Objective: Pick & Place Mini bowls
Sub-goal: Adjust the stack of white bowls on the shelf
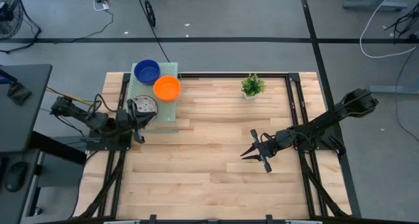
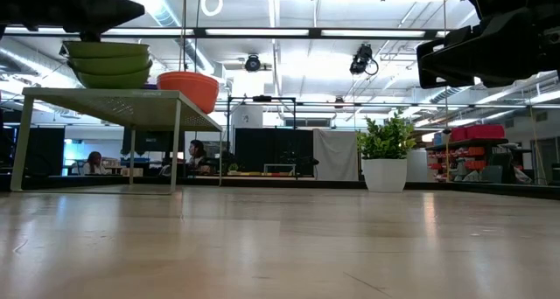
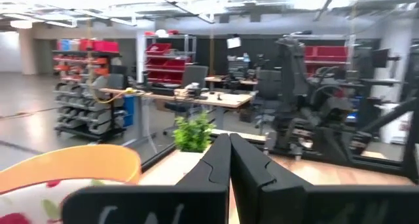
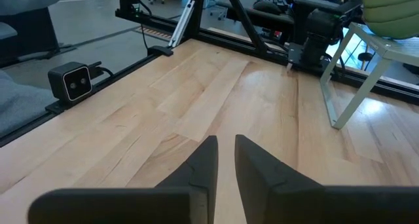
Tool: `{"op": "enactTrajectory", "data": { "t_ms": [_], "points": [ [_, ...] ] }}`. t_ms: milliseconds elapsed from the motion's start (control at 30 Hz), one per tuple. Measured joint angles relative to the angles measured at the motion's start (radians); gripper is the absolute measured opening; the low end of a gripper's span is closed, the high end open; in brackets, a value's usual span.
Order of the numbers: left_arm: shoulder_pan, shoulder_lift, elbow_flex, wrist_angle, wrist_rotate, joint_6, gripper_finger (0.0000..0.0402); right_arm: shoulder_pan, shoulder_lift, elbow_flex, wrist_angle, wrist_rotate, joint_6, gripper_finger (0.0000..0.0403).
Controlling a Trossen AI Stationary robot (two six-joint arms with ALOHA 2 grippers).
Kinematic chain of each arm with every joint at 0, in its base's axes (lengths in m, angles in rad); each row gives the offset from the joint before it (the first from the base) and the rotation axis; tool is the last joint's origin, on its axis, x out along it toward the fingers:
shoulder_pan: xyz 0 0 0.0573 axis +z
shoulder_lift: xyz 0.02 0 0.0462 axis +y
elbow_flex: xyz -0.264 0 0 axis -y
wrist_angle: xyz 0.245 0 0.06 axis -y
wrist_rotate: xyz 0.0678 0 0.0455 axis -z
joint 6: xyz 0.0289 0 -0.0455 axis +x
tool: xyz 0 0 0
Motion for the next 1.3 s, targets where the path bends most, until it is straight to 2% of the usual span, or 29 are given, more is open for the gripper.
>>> {"op": "enactTrajectory", "data": {
  "t_ms": [233, 600, 800, 1067, 1300],
  "points": [
    [0.0, 0.0, 0.0, -0.02, -0.173, 0.025, 0.0003, 0.0, 0.0, 0.0, 0.0, 0.0, 0.0, 0.0055],
    [0.0, 0.0, 0.0, 0.007, -0.285, 0.068, 0.0003, 0.0, 0.0, 0.0, 0.0, 0.0, -0.003, 0.0055],
    [0.019, 0.0, 0.0, 0.056, -0.297, 0.111, 0.0003, 0.0, 0.0, 0.0, 0.005, 0.0, -0.008, 0.0055],
    [0.117, 0.0, 0.002, 0.056, -0.292, 0.112, 0.0003, 0.0, 0.0, 0.0, 0.016, 0.0, -0.023, 0.0055],
    [0.222, 0.0, 0.002, 0.055, -0.217, 0.094, 0.0003, -0.002, 0.0, 0.0, 0.024, 0.0, -0.034, 0.0055]
  ]
}}
